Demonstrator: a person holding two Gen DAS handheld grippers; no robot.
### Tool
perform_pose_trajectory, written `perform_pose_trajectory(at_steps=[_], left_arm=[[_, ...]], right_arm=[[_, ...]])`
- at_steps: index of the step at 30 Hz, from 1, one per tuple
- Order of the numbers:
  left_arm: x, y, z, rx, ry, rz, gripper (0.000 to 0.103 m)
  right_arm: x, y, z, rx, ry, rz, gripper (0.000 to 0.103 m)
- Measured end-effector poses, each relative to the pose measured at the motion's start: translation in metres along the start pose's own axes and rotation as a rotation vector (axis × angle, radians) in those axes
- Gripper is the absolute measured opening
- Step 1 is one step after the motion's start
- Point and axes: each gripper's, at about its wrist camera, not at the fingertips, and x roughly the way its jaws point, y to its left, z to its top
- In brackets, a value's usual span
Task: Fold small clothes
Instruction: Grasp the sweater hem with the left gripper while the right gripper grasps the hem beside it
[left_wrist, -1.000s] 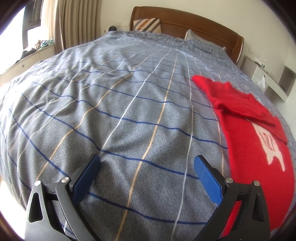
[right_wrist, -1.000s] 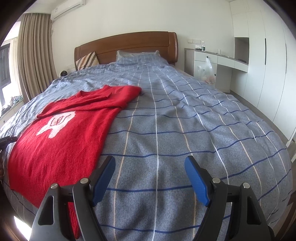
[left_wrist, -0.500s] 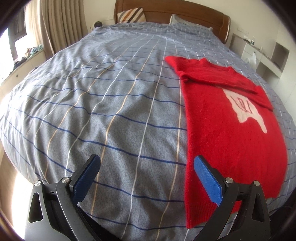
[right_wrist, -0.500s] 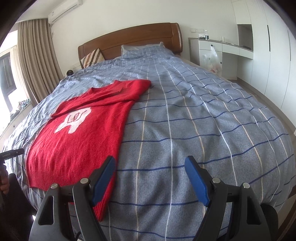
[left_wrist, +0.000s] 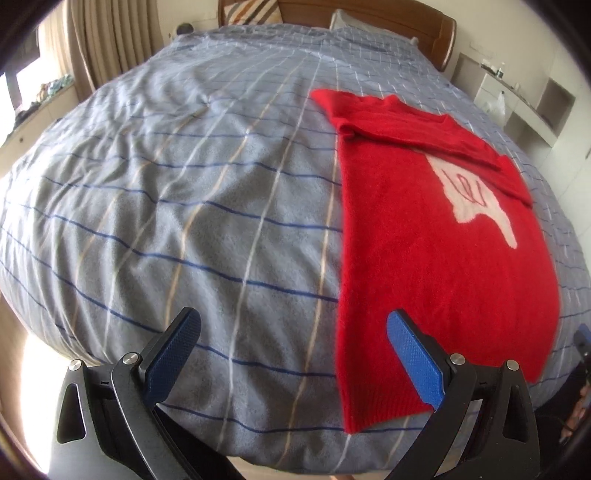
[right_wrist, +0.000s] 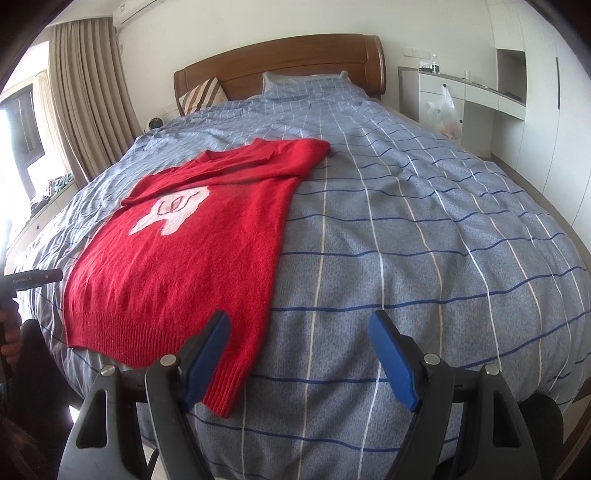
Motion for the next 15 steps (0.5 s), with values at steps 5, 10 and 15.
perform_pose_trajectory(at_steps=[5,10,15], left_arm=[[0.01,-0.012,-0.032,-0.015,0.125,-0.117,0.101],[0.025,-0.026,-0.048,0.02,0.174,-0.125,0.091],[0.03,-0.025,-0.053,0.018,0.195,-0.158,0.067]], right_arm=[[-0.002,0.009,-0.011,-0.052,0.122,0.1,0.077],[0.016,0.019,-0.016,-0.036,0.211,0.176,0.077],[0.056,0.018,-0.026,0.062,0.355,0.261,0.07]])
